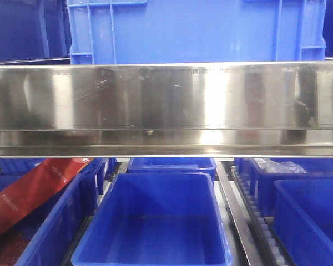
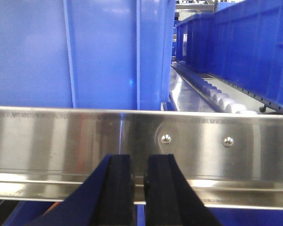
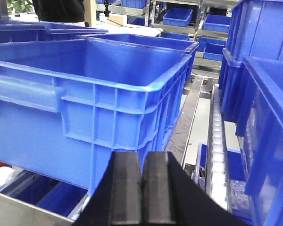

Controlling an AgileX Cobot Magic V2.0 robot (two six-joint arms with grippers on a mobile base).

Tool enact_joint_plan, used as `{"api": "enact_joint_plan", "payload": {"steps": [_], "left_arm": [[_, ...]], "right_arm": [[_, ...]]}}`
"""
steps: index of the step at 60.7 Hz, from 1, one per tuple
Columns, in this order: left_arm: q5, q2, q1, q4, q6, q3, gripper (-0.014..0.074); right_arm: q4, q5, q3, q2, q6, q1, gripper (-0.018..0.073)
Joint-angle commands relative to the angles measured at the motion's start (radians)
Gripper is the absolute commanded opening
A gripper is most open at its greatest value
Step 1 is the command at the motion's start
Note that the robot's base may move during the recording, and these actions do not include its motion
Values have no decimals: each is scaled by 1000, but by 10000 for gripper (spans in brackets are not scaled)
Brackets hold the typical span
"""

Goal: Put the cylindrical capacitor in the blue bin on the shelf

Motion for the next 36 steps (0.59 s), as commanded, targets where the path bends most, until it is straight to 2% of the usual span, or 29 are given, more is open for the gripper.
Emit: {"api": "enact_joint_plan", "payload": {"steps": [1,36], "left_arm": [[-45,-6,1,-8,-7,4,44],[-49,-6,-1,-8,-7,4,44]], "right_arm": [[-7,-26,2,-4,-2,-6,-133],[-7,-26,2,-4,-2,-6,-133]]}}
